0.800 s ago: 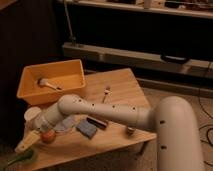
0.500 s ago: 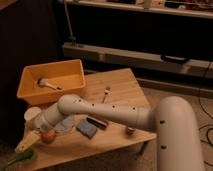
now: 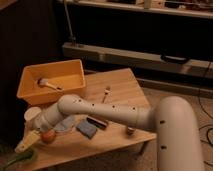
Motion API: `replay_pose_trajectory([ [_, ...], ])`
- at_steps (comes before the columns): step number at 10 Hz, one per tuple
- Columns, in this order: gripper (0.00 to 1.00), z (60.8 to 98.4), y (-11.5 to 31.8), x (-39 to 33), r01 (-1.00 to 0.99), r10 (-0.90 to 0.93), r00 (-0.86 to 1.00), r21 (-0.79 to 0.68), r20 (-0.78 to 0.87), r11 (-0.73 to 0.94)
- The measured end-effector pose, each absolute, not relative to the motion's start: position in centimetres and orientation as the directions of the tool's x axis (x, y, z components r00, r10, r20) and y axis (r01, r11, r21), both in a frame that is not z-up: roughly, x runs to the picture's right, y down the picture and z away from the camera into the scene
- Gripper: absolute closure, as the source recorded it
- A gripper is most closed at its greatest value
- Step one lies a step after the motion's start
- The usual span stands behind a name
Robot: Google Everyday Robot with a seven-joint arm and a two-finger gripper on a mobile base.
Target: Place eraser in tray
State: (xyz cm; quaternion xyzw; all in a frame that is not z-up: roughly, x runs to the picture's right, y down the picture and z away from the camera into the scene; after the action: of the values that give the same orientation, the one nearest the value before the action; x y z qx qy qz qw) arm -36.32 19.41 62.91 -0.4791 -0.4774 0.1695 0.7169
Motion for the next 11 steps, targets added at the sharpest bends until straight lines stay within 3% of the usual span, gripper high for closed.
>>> replay_pose_trajectory([
  [11, 0.20, 62.91, 19.39, -36.30, 0.214, 0.701, 0.487, -0.849, 0.522, 0.484],
])
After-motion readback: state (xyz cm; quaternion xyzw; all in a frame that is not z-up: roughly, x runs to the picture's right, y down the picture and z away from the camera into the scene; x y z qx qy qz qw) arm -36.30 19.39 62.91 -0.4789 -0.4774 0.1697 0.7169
